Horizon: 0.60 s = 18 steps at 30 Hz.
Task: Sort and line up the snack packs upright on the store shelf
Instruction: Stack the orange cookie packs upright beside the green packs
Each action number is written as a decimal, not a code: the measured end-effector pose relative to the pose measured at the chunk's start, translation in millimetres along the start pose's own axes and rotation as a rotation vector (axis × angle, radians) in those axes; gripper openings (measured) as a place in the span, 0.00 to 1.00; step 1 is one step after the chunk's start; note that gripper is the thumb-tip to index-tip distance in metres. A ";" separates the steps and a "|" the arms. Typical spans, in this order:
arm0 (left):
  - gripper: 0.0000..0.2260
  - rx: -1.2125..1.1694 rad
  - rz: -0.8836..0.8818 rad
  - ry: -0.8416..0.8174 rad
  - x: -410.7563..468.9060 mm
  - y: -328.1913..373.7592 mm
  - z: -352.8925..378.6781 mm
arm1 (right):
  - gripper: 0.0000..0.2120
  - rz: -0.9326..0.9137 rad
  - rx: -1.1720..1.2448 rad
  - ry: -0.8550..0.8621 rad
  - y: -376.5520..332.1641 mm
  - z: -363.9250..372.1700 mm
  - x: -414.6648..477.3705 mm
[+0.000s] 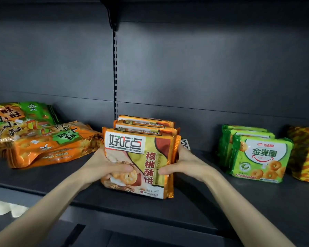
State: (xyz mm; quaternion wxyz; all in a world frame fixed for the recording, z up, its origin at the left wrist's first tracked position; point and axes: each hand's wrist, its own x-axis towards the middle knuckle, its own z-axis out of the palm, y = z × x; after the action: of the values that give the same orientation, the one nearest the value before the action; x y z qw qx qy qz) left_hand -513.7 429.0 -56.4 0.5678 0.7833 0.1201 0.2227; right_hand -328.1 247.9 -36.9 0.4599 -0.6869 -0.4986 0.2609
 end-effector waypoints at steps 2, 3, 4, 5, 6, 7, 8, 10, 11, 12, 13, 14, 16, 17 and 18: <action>0.26 0.055 0.001 0.029 4.8 -1.6 -23.2 | 0.43 0.008 -0.010 0.017 -6.9 11.6 21.3; 0.28 0.068 0.003 0.047 8.6 -4.1 -34.4 | 0.43 0.013 -0.015 0.020 -9.7 16.8 32.1; 0.30 0.074 0.003 0.061 12.7 -5.9 -45.0 | 0.44 0.017 -0.014 0.020 -13.2 21.8 42.1; 0.32 0.080 -0.004 0.069 18.0 -8.4 -55.9 | 0.44 0.024 -0.012 0.023 -15.5 26.0 52.4; 0.35 0.088 -0.010 0.071 23.0 -10.0 -65.1 | 0.44 0.031 -0.012 0.026 -16.9 29.3 62.4; 0.37 0.098 -0.010 0.069 29.1 -12.9 -74.2 | 0.44 0.036 -0.013 0.027 -18.3 32.0 71.3; 0.39 0.105 -0.007 0.063 34.2 -15.4 -81.6 | 0.43 0.045 -0.019 0.030 -19.1 34.8 79.1; 0.39 0.120 -0.002 0.043 43.7 -22.4 -92.1 | 0.43 0.064 -0.028 0.032 -17.6 40.7 90.4; 0.37 0.130 0.003 0.032 48.5 -26.3 -95.3 | 0.42 0.072 -0.032 0.037 -15.8 43.5 94.3; 0.35 0.135 0.004 0.020 52.2 -29.4 -96.9 | 0.40 0.080 -0.037 0.050 -13.6 45.7 96.8; 0.33 0.130 0.002 0.006 55.8 -32.4 -97.8 | 0.38 0.094 -0.038 0.069 -11.0 47.0 98.6; 0.32 0.120 0.001 -0.012 59.5 -35.8 -98.0 | 0.37 0.106 -0.030 0.083 -9.1 47.1 99.4; 0.31 0.100 -0.001 -0.051 68.1 -43.7 -96.2 | 0.38 0.121 -0.019 0.099 -6.1 43.8 100.5; 0.31 0.091 -0.004 -0.063 72.4 -46.7 -94.1 | 0.38 0.128 -0.029 0.104 -5.6 41.0 100.6; 0.31 0.078 -0.006 -0.067 76.7 -48.9 -91.8 | 0.38 0.136 -0.041 0.111 -5.2 37.5 100.9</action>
State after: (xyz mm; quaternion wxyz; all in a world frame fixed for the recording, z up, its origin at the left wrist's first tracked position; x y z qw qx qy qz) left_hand -488.1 555.5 -62.7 0.5411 0.8115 0.1120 0.1899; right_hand -324.1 355.6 -38.7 0.4541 -0.7417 -0.4298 0.2428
